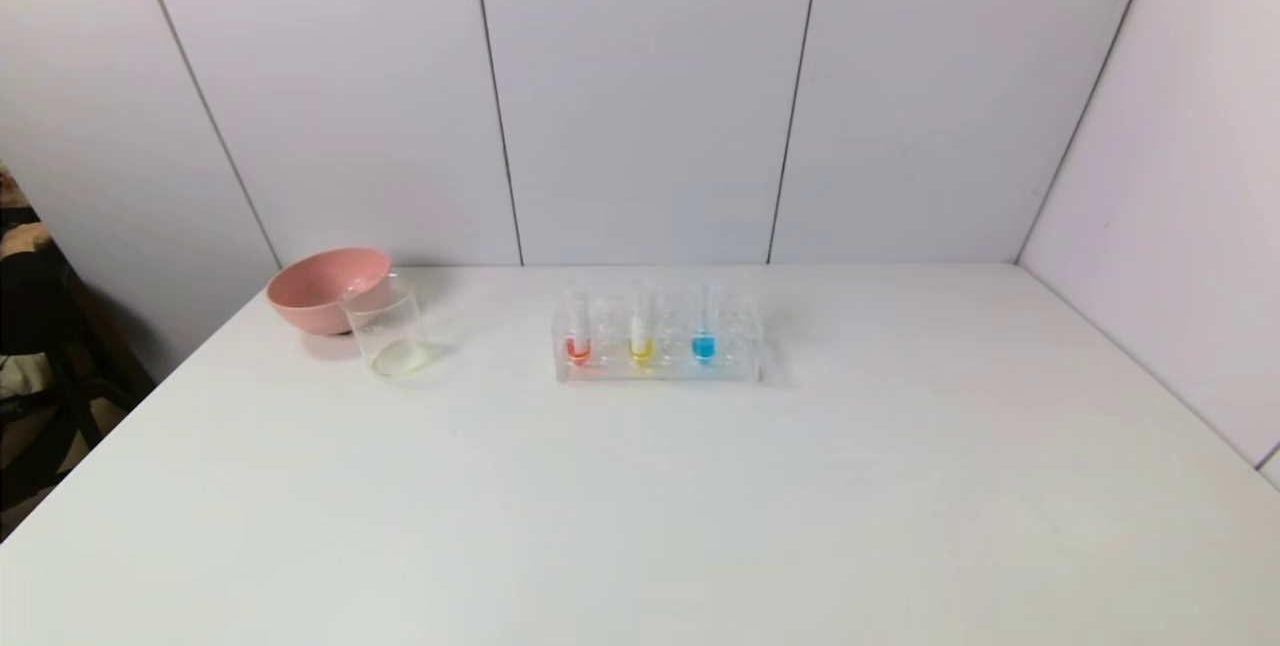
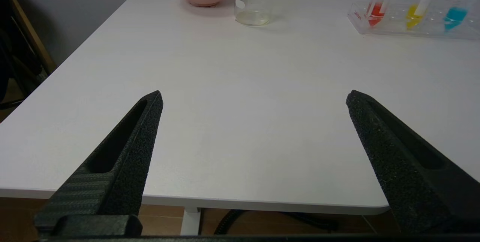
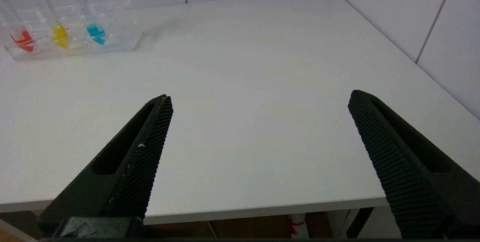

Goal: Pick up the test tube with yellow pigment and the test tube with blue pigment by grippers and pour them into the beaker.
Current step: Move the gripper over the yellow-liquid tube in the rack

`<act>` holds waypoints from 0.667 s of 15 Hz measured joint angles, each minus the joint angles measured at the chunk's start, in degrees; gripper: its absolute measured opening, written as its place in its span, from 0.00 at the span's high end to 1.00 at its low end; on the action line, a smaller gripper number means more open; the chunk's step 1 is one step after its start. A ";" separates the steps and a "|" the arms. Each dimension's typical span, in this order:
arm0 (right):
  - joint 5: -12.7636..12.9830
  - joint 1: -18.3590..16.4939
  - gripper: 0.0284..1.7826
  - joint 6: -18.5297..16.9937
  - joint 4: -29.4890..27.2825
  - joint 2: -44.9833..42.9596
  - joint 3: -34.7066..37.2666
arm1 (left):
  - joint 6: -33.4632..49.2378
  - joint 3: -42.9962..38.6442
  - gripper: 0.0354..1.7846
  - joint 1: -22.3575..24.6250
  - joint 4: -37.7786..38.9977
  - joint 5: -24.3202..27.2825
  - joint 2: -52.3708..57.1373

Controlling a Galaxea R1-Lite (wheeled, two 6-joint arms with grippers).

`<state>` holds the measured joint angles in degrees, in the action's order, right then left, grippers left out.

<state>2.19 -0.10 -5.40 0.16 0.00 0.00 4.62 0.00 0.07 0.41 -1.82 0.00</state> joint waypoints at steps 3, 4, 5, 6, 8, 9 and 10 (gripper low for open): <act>0.00 0.00 0.04 -0.02 0.00 0.00 0.00 | 0.15 0.00 0.04 0.00 0.16 0.11 0.00; 0.00 0.00 0.04 -0.02 0.00 0.00 0.00 | 0.17 0.00 0.04 0.00 0.16 0.11 0.00; 0.00 0.00 0.04 -0.02 0.00 0.00 0.00 | 0.15 0.00 0.04 0.00 0.16 0.09 0.00; 0.00 0.00 0.04 -0.02 0.02 0.00 0.00 | 0.12 0.00 0.04 0.00 0.16 0.13 0.00; 0.00 0.00 0.04 -0.02 0.00 0.00 0.00 | 0.11 0.00 0.04 0.00 0.05 0.13 0.00; 0.00 0.00 0.04 -0.02 0.02 0.00 0.00 | 0.09 0.00 0.04 0.00 0.05 0.11 0.00; 0.00 0.00 0.04 -0.02 0.00 0.00 0.00 | 0.11 0.00 0.04 0.00 0.10 -0.09 0.00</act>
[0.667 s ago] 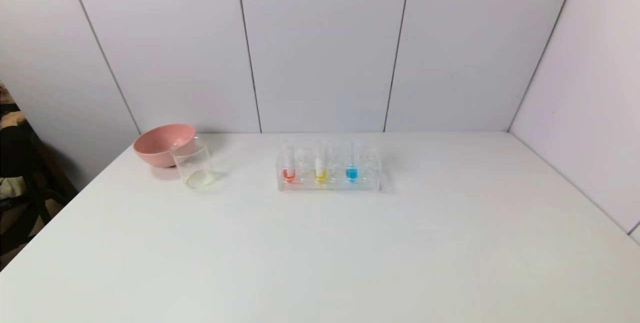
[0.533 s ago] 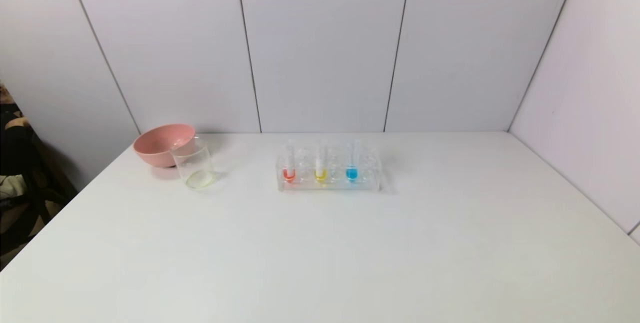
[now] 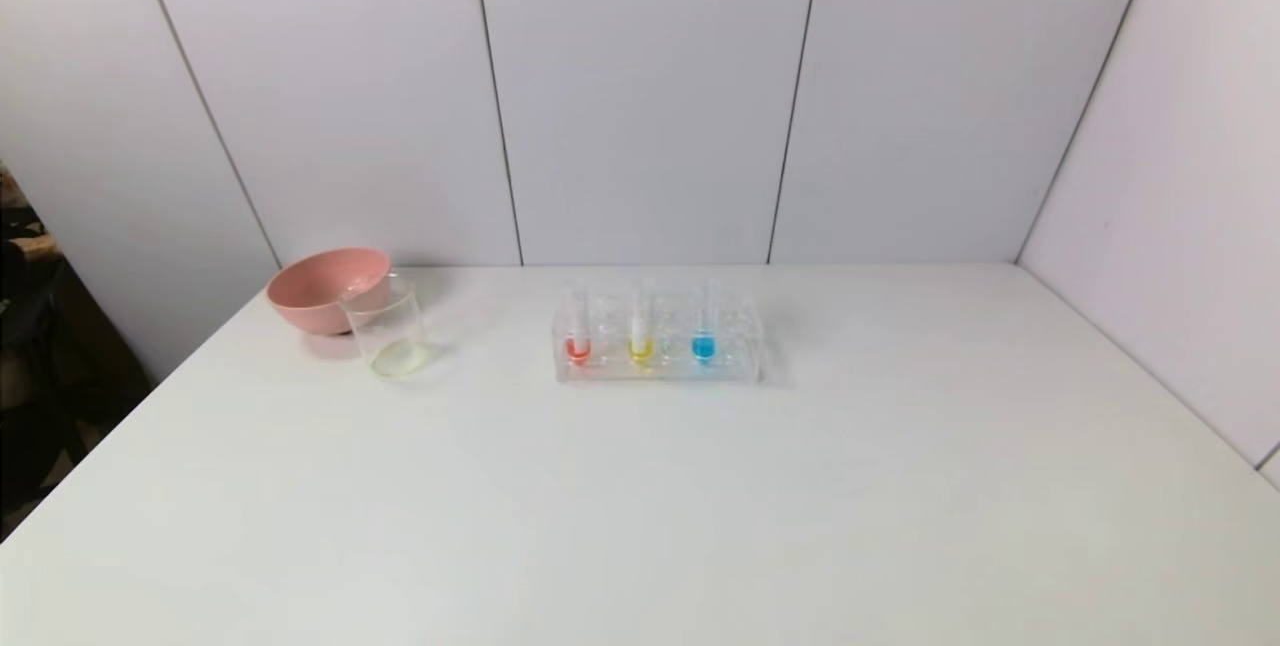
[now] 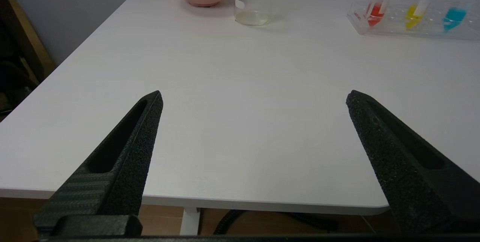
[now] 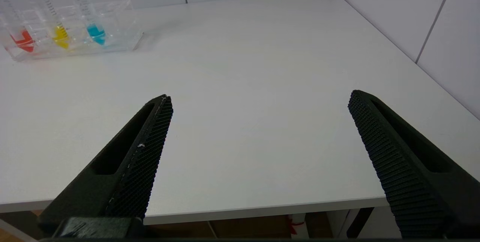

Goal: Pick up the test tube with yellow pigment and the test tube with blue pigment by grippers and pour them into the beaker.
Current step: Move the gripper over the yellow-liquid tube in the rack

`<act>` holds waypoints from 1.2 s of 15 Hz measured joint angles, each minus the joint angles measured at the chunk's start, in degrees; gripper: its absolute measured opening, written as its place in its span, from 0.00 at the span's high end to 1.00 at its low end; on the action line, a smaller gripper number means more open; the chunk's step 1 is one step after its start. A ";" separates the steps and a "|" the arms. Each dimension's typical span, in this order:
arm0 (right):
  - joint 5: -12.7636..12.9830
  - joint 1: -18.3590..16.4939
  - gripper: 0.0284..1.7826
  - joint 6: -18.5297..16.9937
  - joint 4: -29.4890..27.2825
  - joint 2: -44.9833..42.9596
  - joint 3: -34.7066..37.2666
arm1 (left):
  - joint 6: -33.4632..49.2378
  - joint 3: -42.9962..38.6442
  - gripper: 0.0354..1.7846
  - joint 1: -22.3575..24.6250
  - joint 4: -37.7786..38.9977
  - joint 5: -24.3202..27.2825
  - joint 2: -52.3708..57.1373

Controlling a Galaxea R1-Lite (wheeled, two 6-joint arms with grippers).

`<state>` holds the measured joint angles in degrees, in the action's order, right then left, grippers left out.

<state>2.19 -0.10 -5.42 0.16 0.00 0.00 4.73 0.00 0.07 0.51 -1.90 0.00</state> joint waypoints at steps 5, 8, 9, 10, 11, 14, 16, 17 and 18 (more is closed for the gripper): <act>0.00 0.00 0.04 0.00 0.02 0.00 0.00 | 0.01 5.47 0.04 -0.07 -2.05 1.46 -0.96; 0.00 0.02 0.04 0.00 0.02 0.00 0.00 | 0.06 12.03 0.04 -0.07 -4.19 3.00 -6.01; 0.00 0.00 0.04 0.00 0.02 0.00 0.00 | 0.17 14.32 0.04 -0.07 -4.06 3.63 -8.98; 0.00 0.00 0.04 0.00 0.00 0.00 0.00 | 0.41 16.64 0.04 -0.07 -3.35 4.35 -12.31; 0.00 0.00 0.04 0.00 0.02 0.00 0.00 | 0.72 19.02 0.04 -0.07 -2.30 5.25 -16.29; 0.00 0.00 0.04 0.00 0.00 0.00 0.00 | 1.19 25.41 0.04 -0.17 3.47 7.39 -29.60; 0.00 0.00 0.04 0.00 0.00 0.00 0.00 | 1.39 28.88 0.04 -1.48 8.33 8.09 -38.75; 0.00 0.00 0.04 0.00 0.02 0.00 0.00 | 1.50 30.48 0.04 -3.21 10.75 8.24 -43.33; 0.00 0.00 0.04 0.00 0.00 0.00 0.00 | 1.61 31.66 0.04 -5.61 12.58 8.27 -47.21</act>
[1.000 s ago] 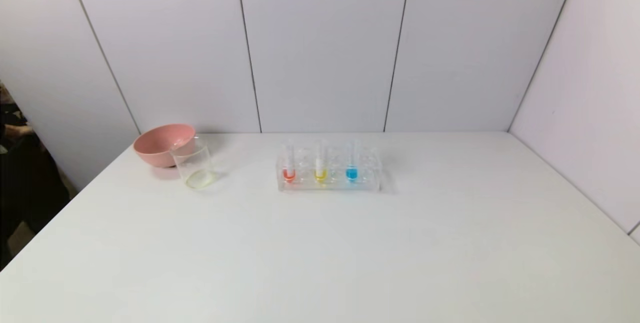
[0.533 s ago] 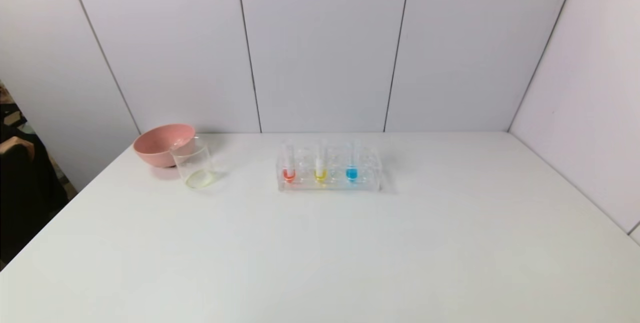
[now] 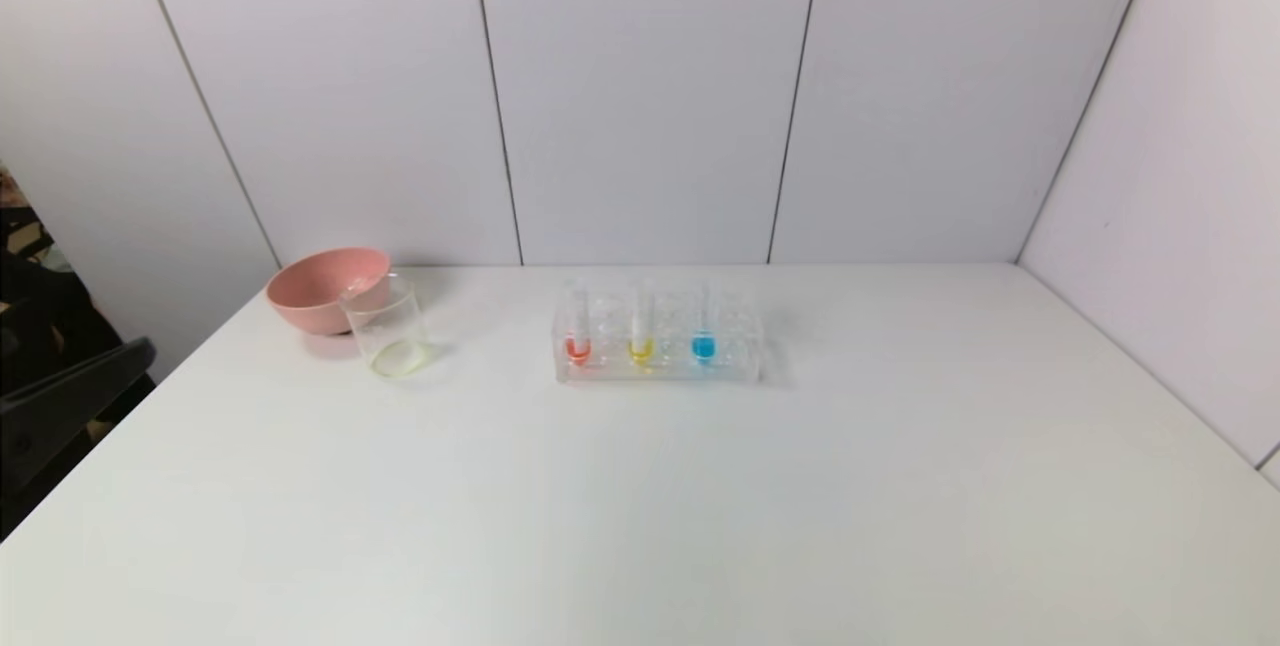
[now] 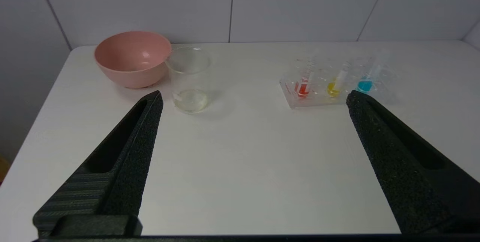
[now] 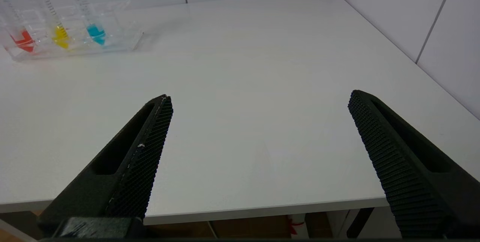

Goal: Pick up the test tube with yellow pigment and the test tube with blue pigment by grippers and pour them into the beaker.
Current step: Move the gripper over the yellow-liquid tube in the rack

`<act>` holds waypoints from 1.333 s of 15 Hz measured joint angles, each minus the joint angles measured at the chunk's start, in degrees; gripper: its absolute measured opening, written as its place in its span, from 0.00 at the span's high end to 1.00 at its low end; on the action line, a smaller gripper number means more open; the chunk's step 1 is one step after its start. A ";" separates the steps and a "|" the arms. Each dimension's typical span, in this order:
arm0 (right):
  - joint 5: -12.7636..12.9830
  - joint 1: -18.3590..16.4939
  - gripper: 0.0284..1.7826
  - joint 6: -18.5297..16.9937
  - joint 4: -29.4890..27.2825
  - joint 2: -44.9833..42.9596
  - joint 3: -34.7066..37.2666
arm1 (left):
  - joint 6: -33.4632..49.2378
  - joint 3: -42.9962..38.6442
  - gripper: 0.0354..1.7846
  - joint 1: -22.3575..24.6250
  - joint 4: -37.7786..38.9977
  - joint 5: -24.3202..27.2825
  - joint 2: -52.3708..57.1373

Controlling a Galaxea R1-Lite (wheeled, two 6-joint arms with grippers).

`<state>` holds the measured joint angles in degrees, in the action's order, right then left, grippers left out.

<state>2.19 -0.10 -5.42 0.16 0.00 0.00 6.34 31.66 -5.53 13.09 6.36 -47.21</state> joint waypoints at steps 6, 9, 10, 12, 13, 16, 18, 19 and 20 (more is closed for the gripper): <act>0.00 0.00 0.04 0.00 0.00 0.00 0.00 | 1.27 2.21 0.04 -16.68 13.45 -10.33 -20.65; 0.00 0.00 0.04 0.00 0.02 0.00 0.00 | 1.32 2.43 0.04 -24.37 25.11 -17.66 -31.23; -0.02 0.02 0.04 0.00 0.02 0.00 0.00 | 1.29 2.57 0.04 -26.77 28.83 -20.27 -34.82; 0.00 0.02 0.04 0.00 0.02 0.00 0.00 | 1.10 3.06 0.04 -30.93 36.93 -25.30 -42.53; 0.00 0.02 0.04 0.00 0.00 0.00 0.00 | 0.94 3.45 0.04 -32.59 40.90 -27.53 -46.25; 0.00 0.00 0.04 0.00 0.00 0.00 0.00 | 0.62 5.68 0.04 -36.47 51.46 -34.63 -56.24; 0.00 0.00 0.04 0.00 0.00 0.00 0.00 | 0.60 7.70 0.04 -38.40 54.13 -36.46 -60.67; -0.02 0.00 0.04 0.00 0.00 0.00 0.00 | 0.60 8.80 0.04 -38.78 54.14 -36.79 -62.34; 0.00 0.00 0.04 0.00 0.00 0.00 0.00 | 0.62 9.68 0.04 -39.00 54.25 -37.21 -63.98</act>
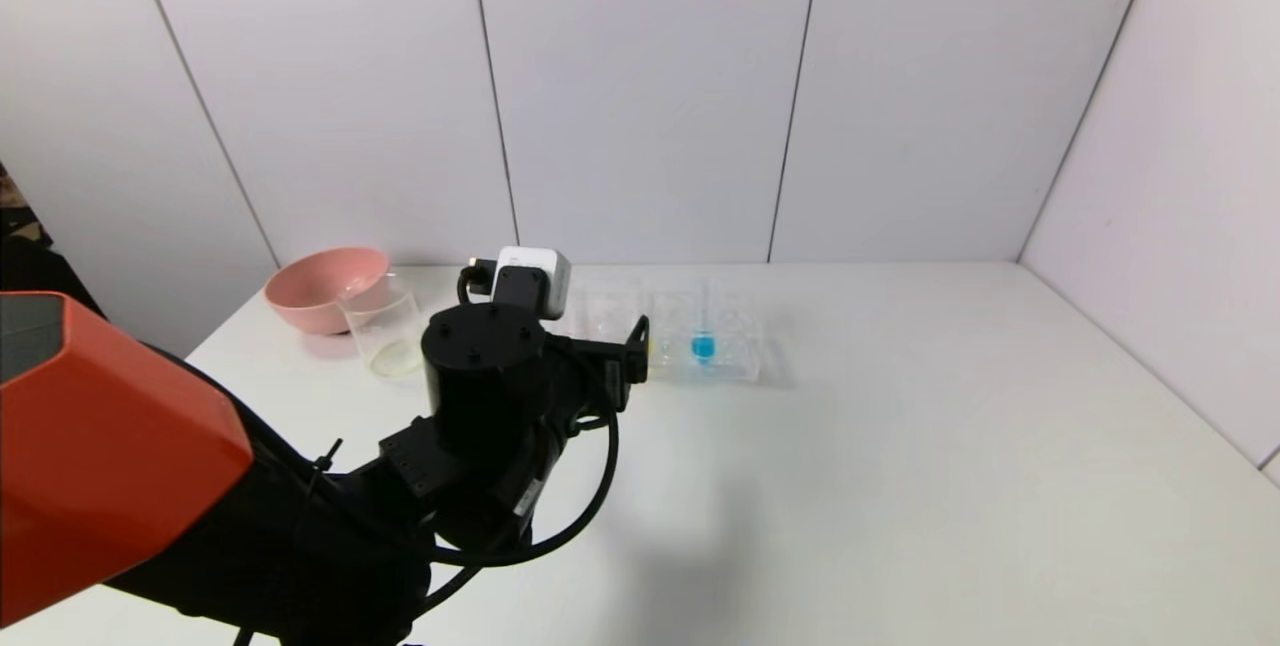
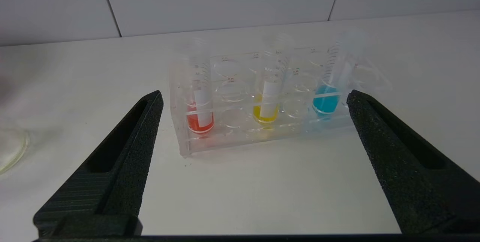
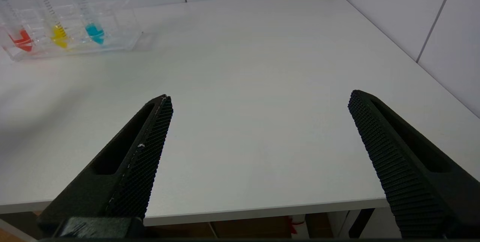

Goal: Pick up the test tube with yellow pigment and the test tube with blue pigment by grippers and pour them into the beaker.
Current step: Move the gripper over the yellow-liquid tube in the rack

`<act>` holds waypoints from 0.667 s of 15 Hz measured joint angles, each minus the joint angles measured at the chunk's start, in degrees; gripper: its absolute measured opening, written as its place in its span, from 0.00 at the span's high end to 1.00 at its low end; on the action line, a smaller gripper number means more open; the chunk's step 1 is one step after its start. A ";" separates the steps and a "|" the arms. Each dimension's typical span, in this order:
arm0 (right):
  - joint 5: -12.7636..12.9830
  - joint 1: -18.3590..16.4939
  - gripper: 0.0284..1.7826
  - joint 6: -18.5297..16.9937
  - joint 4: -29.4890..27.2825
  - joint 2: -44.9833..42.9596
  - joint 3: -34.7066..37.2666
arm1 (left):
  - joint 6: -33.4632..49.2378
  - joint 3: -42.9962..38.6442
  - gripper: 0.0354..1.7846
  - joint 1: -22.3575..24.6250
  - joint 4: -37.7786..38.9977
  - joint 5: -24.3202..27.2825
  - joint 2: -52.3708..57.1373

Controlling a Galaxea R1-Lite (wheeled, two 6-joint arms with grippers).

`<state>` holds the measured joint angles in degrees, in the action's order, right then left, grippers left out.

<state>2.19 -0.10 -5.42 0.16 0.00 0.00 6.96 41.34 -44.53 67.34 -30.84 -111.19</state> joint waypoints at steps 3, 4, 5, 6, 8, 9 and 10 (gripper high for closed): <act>0.00 0.00 0.04 0.00 0.00 0.00 0.00 | 0.04 2.76 0.04 -0.23 0.11 -0.30 -4.11; -0.02 0.00 0.04 0.00 0.00 0.00 0.00 | 0.04 3.91 0.04 -0.26 0.00 -0.30 -5.32; 0.00 0.00 0.04 0.00 0.02 0.00 0.00 | 0.04 5.16 0.04 -0.20 -0.15 -0.33 -6.50; 0.00 0.00 0.04 0.00 0.02 0.00 0.00 | 0.04 6.42 0.04 -0.12 -0.26 -0.30 -7.72; 0.00 0.00 0.04 0.00 0.00 0.00 0.00 | 0.01 8.63 0.04 -0.15 -0.39 -0.33 -9.92; 0.00 0.00 0.04 0.00 0.00 0.00 0.00 | 0.00 9.64 0.04 -0.12 -0.56 -0.33 -10.89; 0.00 0.00 0.04 0.00 0.02 0.00 0.00 | 0.04 11.01 0.04 0.00 -1.13 -0.29 -11.85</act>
<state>2.19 -0.10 -5.42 0.18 0.00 0.00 7.00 52.35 -44.53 66.21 -31.13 -123.04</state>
